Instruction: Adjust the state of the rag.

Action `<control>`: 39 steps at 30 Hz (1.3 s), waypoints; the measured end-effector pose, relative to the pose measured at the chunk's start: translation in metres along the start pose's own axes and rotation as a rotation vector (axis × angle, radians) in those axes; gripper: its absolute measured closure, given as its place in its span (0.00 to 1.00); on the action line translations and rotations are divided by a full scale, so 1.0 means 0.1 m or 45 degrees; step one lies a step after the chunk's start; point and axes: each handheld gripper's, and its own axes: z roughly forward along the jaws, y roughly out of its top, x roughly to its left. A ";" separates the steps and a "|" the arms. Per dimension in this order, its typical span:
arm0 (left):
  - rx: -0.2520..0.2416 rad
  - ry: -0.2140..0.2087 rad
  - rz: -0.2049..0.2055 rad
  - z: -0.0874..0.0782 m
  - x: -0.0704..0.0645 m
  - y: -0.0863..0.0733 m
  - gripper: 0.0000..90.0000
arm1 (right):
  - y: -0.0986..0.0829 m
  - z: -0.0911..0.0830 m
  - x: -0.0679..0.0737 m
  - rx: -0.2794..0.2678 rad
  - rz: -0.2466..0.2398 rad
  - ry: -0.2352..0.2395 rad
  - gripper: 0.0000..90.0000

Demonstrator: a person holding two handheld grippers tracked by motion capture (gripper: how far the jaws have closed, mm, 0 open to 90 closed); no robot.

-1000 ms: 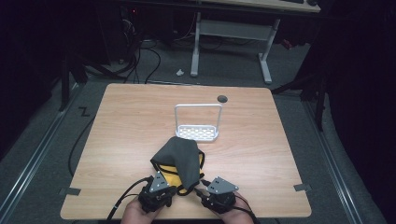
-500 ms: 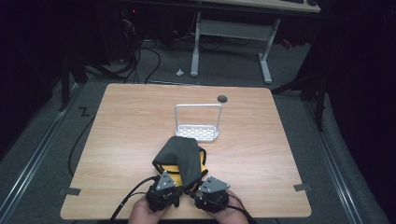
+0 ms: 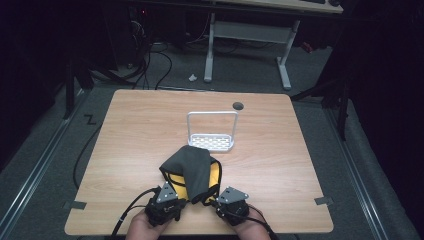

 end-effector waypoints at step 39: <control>0.011 0.121 -0.099 -0.45 0.34 -0.26 0.94 | -0.07 -0.37 -0.46 -0.112 0.115 -0.173 0.60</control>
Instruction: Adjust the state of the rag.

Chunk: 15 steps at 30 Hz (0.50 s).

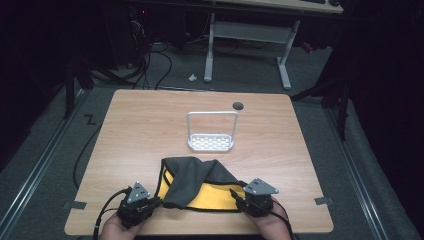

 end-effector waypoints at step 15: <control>-0.001 -0.017 -0.038 -0.03 0.13 -0.03 0.94 | 0.35 0.66 0.34 0.136 -0.142 -0.022 0.76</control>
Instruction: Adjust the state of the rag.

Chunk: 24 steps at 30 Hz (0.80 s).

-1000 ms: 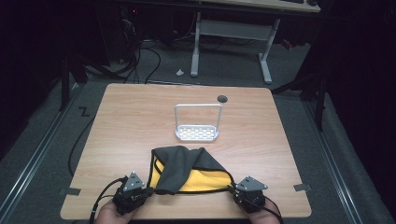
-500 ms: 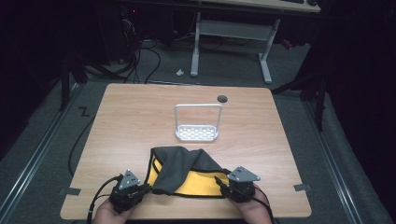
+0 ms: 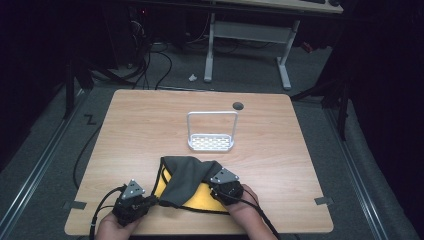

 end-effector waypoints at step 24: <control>-0.006 -0.023 0.017 0.01 -0.04 0.02 0.87 | -0.76 -0.61 -0.83 -0.018 0.319 -0.221 0.97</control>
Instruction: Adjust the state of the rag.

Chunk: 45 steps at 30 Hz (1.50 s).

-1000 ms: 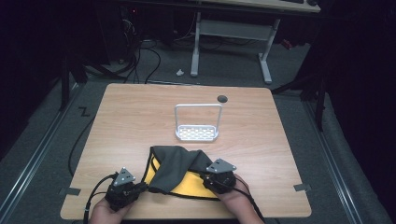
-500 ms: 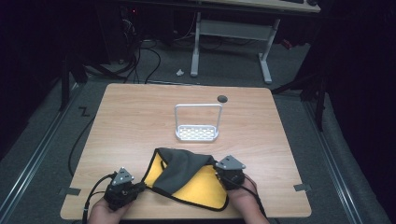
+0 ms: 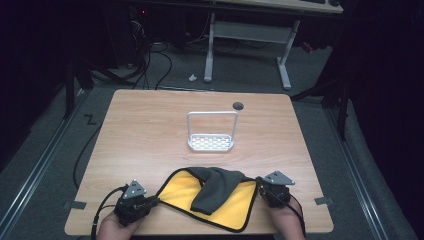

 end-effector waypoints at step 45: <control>-0.022 0.002 -0.055 0.27 -0.19 0.10 0.90 | 0.29 -0.23 0.64 -0.199 -0.107 0.200 0.93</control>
